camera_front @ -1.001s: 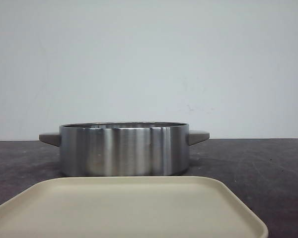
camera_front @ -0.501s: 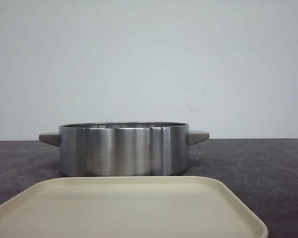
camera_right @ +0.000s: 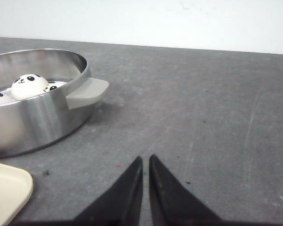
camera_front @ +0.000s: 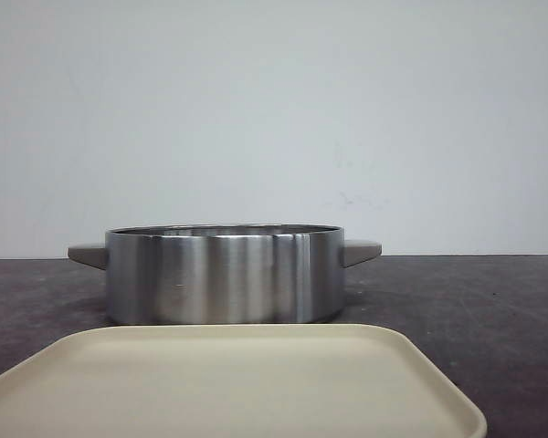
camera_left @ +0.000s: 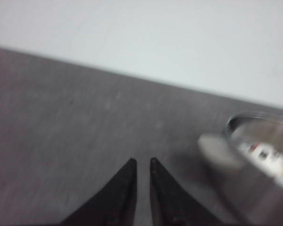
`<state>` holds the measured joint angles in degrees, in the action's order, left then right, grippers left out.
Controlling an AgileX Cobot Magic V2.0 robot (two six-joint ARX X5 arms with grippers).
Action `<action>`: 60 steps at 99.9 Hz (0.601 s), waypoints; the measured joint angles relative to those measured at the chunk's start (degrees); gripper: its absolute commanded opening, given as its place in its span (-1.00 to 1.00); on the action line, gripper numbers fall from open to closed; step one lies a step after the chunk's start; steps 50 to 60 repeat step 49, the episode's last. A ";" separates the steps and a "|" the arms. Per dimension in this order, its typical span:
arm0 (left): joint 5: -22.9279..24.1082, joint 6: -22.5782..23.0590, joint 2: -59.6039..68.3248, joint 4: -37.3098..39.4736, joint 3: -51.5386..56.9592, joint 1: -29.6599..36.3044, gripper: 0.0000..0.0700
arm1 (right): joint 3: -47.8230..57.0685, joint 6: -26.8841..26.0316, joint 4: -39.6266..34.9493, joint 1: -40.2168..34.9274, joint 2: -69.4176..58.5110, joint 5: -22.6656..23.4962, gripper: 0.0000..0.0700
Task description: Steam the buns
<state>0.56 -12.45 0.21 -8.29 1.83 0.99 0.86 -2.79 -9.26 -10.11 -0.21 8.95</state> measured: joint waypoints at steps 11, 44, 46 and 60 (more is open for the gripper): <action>0.31 0.81 0.11 -2.27 0.02 0.00 -1.00 | 0.00 0.00 0.02 0.00 0.00 0.02 -0.96; 0.57 3.06 0.07 -2.27 0.02 -0.39 -1.00 | 0.00 0.00 0.02 0.00 0.00 0.02 -0.96; 0.57 3.06 0.07 -2.27 0.00 -0.39 -1.00 | 0.00 0.00 0.02 0.00 0.00 0.02 -0.96; 0.57 3.06 0.07 -2.29 0.02 -0.39 -1.00 | 0.00 0.00 0.02 0.00 0.00 0.02 -0.95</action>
